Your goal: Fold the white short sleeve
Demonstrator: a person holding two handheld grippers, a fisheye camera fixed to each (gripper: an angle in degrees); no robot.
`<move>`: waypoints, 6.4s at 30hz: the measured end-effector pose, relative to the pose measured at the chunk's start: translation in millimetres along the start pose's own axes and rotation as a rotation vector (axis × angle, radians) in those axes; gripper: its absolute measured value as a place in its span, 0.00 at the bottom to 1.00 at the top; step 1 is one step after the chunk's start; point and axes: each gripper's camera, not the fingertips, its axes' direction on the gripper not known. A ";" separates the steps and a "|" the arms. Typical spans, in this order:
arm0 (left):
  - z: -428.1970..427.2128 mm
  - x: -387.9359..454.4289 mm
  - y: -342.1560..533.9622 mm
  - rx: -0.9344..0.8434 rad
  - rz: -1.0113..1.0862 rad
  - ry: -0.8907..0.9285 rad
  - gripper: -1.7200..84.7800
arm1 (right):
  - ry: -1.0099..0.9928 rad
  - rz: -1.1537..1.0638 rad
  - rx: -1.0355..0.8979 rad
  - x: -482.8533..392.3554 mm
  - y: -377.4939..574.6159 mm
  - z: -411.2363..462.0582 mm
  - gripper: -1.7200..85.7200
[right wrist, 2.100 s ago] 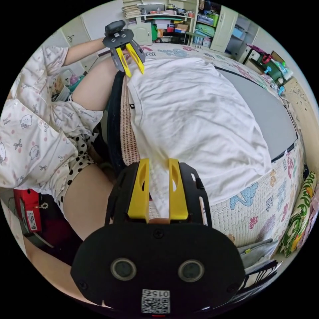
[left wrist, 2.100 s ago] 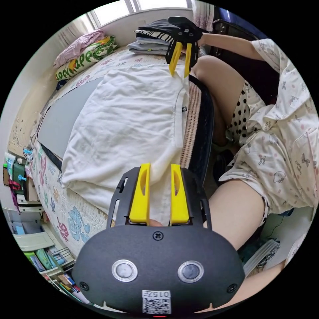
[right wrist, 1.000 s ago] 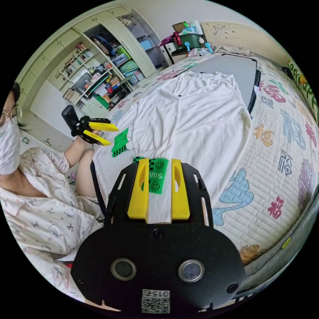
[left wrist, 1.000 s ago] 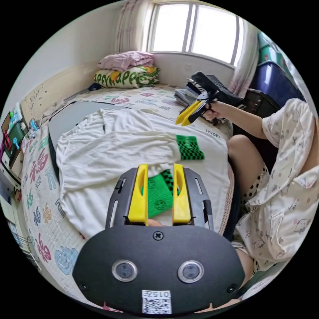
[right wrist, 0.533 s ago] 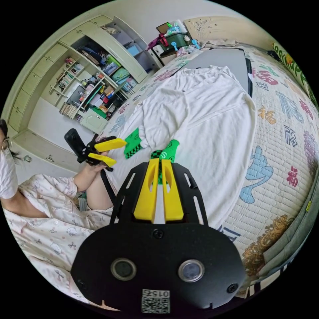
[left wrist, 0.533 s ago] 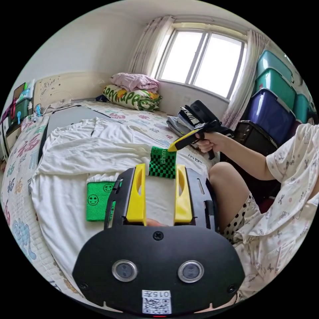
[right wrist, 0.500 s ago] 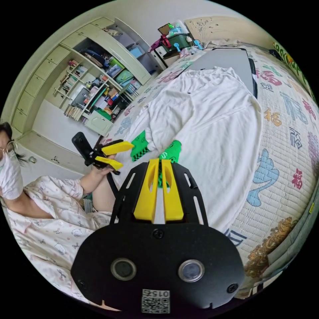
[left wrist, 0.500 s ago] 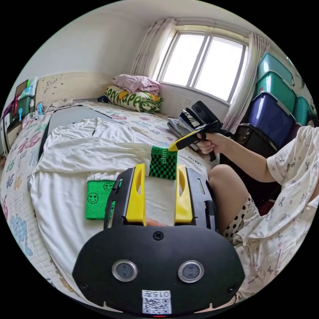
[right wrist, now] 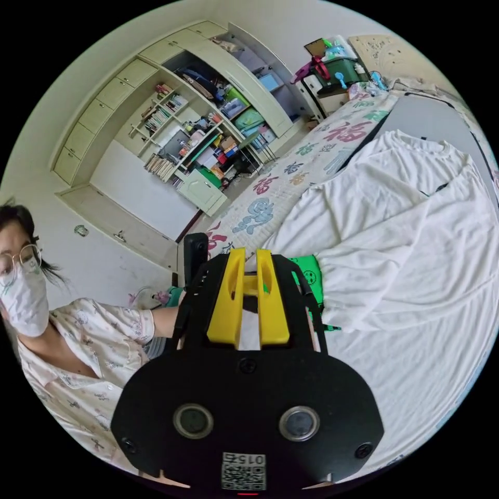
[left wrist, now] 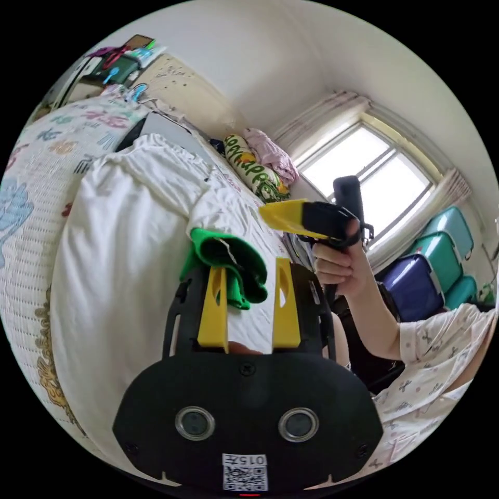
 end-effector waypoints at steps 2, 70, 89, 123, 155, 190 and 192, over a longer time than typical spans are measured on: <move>-5.2 -4.7 -9.3 0.010 -0.058 0.030 0.07 | 0.044 -0.035 0.025 -4.2 14.4 -9.0 0.07; 108.2 197.2 -21.9 -0.593 -0.041 -0.541 0.17 | 0.413 0.416 -0.279 123.0 80.7 -145.7 0.11; 131.2 168.8 9.4 -0.612 0.011 -0.633 0.02 | 0.570 0.391 -0.319 69.8 128.0 -123.6 0.02; 250.2 -1.7 15.0 -0.768 0.113 -0.822 0.01 | 0.731 0.273 -0.432 -0.3 208.9 -74.4 0.02; 182.8 -183.9 59.1 -0.719 0.084 -0.791 0.02 | 0.590 0.402 -0.353 -88.2 128.4 -221.4 0.05; 283.9 -209.4 99.3 -0.543 0.551 -0.414 0.07 | 0.912 1.194 0.714 352.6 -224.0 -488.7 0.15; 274.1 -209.8 99.7 -0.534 0.539 -0.412 0.07 | 0.994 1.223 0.716 372.6 -231.4 -475.0 0.13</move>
